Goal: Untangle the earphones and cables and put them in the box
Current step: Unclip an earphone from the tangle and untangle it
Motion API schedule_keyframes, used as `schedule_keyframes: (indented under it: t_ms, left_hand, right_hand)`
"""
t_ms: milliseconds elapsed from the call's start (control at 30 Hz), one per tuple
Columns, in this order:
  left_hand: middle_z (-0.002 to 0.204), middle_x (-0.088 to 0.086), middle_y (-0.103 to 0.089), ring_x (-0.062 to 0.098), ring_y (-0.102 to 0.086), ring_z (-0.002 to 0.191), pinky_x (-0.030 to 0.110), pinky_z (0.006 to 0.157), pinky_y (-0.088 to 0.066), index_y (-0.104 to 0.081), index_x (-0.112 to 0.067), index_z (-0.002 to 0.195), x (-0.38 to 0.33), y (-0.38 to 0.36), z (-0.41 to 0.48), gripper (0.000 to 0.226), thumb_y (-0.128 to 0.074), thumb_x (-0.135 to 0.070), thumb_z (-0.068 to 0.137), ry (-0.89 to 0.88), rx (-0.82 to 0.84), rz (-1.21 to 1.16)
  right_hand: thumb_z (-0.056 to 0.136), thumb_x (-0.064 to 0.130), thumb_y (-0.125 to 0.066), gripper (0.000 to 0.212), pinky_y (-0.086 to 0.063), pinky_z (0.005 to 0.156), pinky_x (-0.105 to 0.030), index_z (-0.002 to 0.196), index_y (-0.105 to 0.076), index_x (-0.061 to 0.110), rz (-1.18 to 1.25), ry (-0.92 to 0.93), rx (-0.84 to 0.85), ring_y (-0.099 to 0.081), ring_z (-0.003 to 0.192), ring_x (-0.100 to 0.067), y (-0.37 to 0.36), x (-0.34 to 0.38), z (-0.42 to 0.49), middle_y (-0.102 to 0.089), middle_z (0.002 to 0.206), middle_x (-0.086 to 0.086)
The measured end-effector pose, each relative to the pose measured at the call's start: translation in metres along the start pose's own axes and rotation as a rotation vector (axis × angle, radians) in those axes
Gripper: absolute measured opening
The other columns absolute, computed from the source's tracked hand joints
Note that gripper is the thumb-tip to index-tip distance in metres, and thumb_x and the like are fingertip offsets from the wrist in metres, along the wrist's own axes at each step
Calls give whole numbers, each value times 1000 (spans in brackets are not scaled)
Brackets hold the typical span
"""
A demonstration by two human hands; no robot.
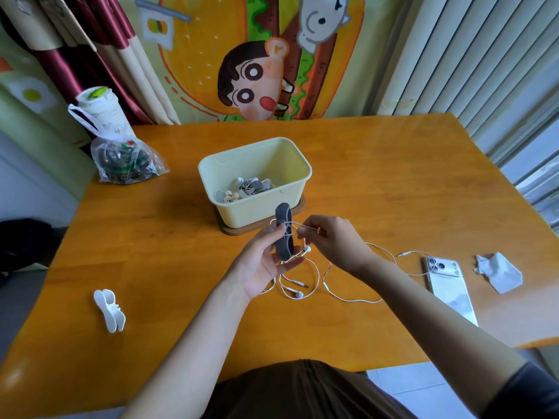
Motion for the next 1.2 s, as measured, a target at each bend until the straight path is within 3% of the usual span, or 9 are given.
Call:
schedule_keyframes:
  t_ms: [133, 233, 333, 433, 600, 733, 900, 1067, 1200]
  left_hand:
    - [86, 10, -64, 24, -67, 74, 49, 81, -55, -60, -10, 113, 1, 2, 2, 39, -65, -22, 76, 7, 6, -30]
    - [87, 10, -66, 25, -68, 76, 52, 85, -53, -61, -10, 113, 2, 7, 3, 38, -66, -23, 77, 7, -14, 6]
    - [88, 9, -69, 25, -69, 79, 57, 91, -50, -64, -14, 109, 2, 10, 3, 35, -68, -23, 76, 2, -20, 76]
    - [93, 10, -70, 27, -69, 84, 59, 93, -48, -64, -16, 110, 3, 10, 3, 35, -68, -23, 76, 9, -23, 120]
    - [94, 10, -67, 25, -70, 83, 59, 92, -48, -63, -15, 110, 2, 10, 3, 38, -69, -25, 74, -9, -45, 154]
    - [91, 10, -69, 23, -70, 81, 58, 93, -48, -65, -16, 103, 2, 9, 3, 31, -69, -26, 74, -8, -52, 141]
    - [102, 15, -63, 26, -68, 84, 57, 89, -50, -65, -14, 106, -1, 12, 3, 35, -68, -26, 74, -2, -74, 85]
    - [95, 13, -66, 26, -67, 84, 56, 93, -48, -64, -13, 109, 0, 11, 4, 35, -65, -27, 77, 10, -18, 42]
    - [95, 11, -66, 22, -62, 88, 41, 89, -49, -63, -15, 111, 3, 11, 4, 33, -61, -28, 80, 19, -52, 56]
  right_hand:
    - [95, 17, -52, 14, -39, 55, -8, 83, -60, 17, 9, 22, 21, -54, 56, 3, -3, -3, 0, -60, 69, 7]
    - [94, 9, -52, 9, -46, 64, -9, 102, -58, 9, 72, -4, 75, -59, 67, 2, -7, -7, -1, -63, 81, 3]
    - [91, 5, -55, 31, -50, 82, -20, 121, -47, 9, 153, 6, 137, -63, 88, -13, -10, -1, -3, -61, 95, 1]
    - [93, 5, -49, 33, -50, 77, -25, 125, -40, 11, 160, -19, 174, -61, 83, -16, -12, 5, -3, -58, 92, 2]
    - [99, 9, -40, 19, -43, 59, -11, 117, -44, 9, 175, -54, 141, -55, 65, -3, -16, 6, -4, -51, 76, 11]
    - [94, 21, -55, 14, -37, 55, -11, 103, -59, 11, 81, 16, -16, -49, 59, 4, -10, 5, -5, -48, 66, 15]
    - [88, 23, -64, 14, -35, 58, -7, 94, -71, 14, -61, 94, -88, -45, 62, 4, -2, 2, -5, -54, 80, 10]
    - [92, 29, -58, 19, -29, 54, -10, 94, -72, 16, -143, 89, -104, -43, 63, -5, -8, 0, -4, -54, 82, 8]
    - [92, 22, -58, 17, -32, 56, -10, 91, -72, 12, -82, 82, -87, -44, 61, -2, -11, -3, -3, -53, 81, 6]
Point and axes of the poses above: each hand's wrist, its own z-axis towards the middle knuckle, its own y-axis out of the back of the hand, x = y × z, the point moved 3 cm from there along z, towards the middle knuckle
